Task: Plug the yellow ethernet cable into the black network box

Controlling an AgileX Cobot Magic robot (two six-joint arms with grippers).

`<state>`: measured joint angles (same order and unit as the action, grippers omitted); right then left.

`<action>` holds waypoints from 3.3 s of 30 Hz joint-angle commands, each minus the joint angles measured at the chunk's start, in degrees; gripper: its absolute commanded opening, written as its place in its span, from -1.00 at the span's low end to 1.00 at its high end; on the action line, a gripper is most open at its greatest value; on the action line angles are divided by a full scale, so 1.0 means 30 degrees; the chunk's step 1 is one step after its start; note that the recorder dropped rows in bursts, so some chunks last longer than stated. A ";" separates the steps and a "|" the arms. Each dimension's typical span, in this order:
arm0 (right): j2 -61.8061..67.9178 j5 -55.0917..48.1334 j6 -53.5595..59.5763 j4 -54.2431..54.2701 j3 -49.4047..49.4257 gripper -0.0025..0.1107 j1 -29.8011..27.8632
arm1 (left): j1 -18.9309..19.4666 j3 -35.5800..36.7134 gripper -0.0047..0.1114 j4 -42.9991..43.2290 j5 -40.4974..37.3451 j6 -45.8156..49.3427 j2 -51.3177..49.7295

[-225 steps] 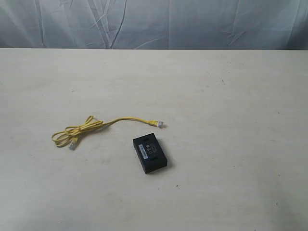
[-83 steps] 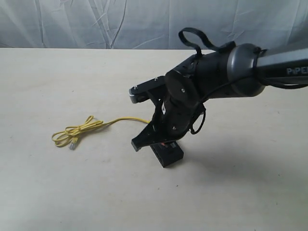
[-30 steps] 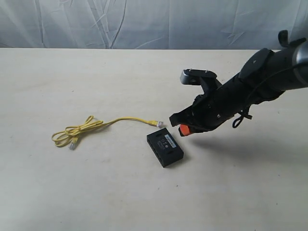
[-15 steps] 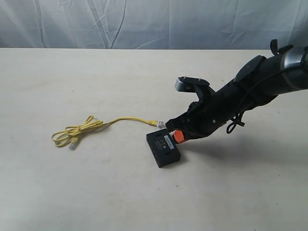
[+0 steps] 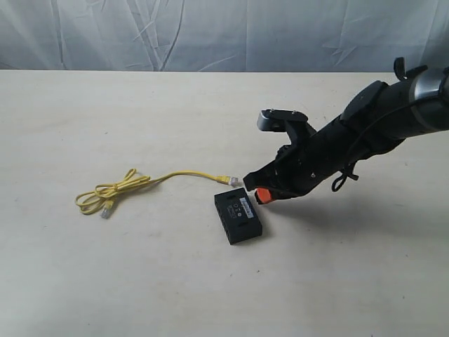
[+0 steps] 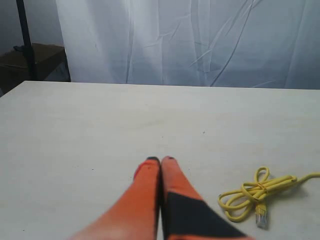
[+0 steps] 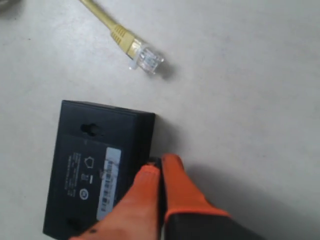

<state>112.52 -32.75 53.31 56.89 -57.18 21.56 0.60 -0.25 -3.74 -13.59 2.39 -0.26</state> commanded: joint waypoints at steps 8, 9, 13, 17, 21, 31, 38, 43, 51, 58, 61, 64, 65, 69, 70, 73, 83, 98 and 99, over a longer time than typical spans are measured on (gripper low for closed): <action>-0.0078 0.0210 0.0161 -0.0320 -0.0090 -0.97 -0.0089 | 0.0112 0.0082 -0.92 0.0133 -0.0056 -0.0016 0.0088; -0.0078 0.0210 0.0161 -0.0320 -0.0090 -0.97 -0.0089 | 0.0112 0.0082 -0.92 0.0133 -0.0056 -0.0016 0.0088; -0.0078 0.0210 0.0161 -0.0320 -0.0090 -0.97 -0.0089 | 0.0112 0.0082 -0.92 0.0164 -0.0056 -0.0016 0.0088; -0.0078 0.0210 0.0161 -0.0149 -0.0090 -0.97 -0.0089 | 0.0112 0.0082 -0.92 0.1981 -0.0056 -0.0016 0.0088; -0.0078 0.0210 0.0161 -0.0149 -0.0090 -0.97 -0.0089 | 0.0112 0.0082 -0.92 0.4355 -0.0056 -0.0016 0.0088; -0.0078 0.0210 0.0161 -0.0149 -0.0090 -0.97 -0.0089 | 0.0112 0.0082 -0.92 0.5945 0.3993 -0.0139 0.0088; -0.0078 0.0210 0.0161 -0.0149 -0.0090 -0.97 -0.0089 | 0.0112 0.0082 -0.92 0.5167 0.7823 -0.0139 0.0088; -0.0078 0.0210 0.0161 -0.0149 -0.0090 -0.97 -0.0089 | 0.0112 0.0082 -0.92 0.3806 1.1189 -0.1349 0.0088; -0.0078 0.0081 0.0161 -0.0159 -0.0090 -0.97 -0.0089 | 0.0112 -0.1060 -0.92 0.2514 0.8996 -0.1681 0.0064; -0.0078 0.0081 0.0161 -0.0159 -0.0090 -0.97 -0.0089 | 0.0112 -0.6141 -0.92 0.3974 0.4259 -0.1681 -0.5320; -0.0078 0.0081 0.0161 -0.0159 -0.0090 -0.97 -0.0089 | 0.0112 -0.8425 -0.92 0.4260 0.2555 -0.1647 -0.8700; -0.0078 0.0081 0.0161 -0.0159 -0.0090 -0.97 -0.0089 | 0.0112 -1.0701 -0.92 0.4260 0.0136 -0.0796 -1.2572; -0.0078 0.0081 0.0161 -0.0159 -0.0090 -0.97 -0.0089 | 0.0112 -1.1456 -0.92 0.4138 -0.0862 -0.0236 -1.3870; -0.0078 0.0081 0.0161 -0.0159 -0.0090 -0.97 -0.0089 | 0.0112 -1.4373 -0.92 0.0815 -0.4194 0.3379 -1.9543; -0.0078 0.0081 0.0161 -0.0159 -0.0090 -0.97 -0.0089 | 0.0112 -1.5179 -0.92 -0.1622 -0.5171 0.6176 -2.1789; -0.0078 0.0171 0.0161 -0.0159 -0.0090 -0.97 -0.0089 | -0.0610 -1.6339 -0.92 -0.5104 -0.6590 0.9526 -2.5588; -0.0078 0.0126 0.0161 -0.0159 -0.0090 -0.97 -0.0089 | -0.7266 -2.2105 -0.92 -0.4972 -0.6710 1.5757 -3.3580; -0.0078 0.0030 0.0161 -0.0159 -0.0090 -0.97 -0.0089 | -0.7479 -2.7146 -0.92 -0.8957 -0.9970 2.9190 -3.9240; -0.0078 0.0030 0.0161 -0.0159 -0.0090 -0.97 -0.0089 | -0.7479 -2.7146 -0.92 -0.9140 -1.0038 2.9951 -3.9444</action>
<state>112.52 -32.84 53.38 56.36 -57.18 21.56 -21.56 -81.33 -29.00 -42.85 83.76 -117.07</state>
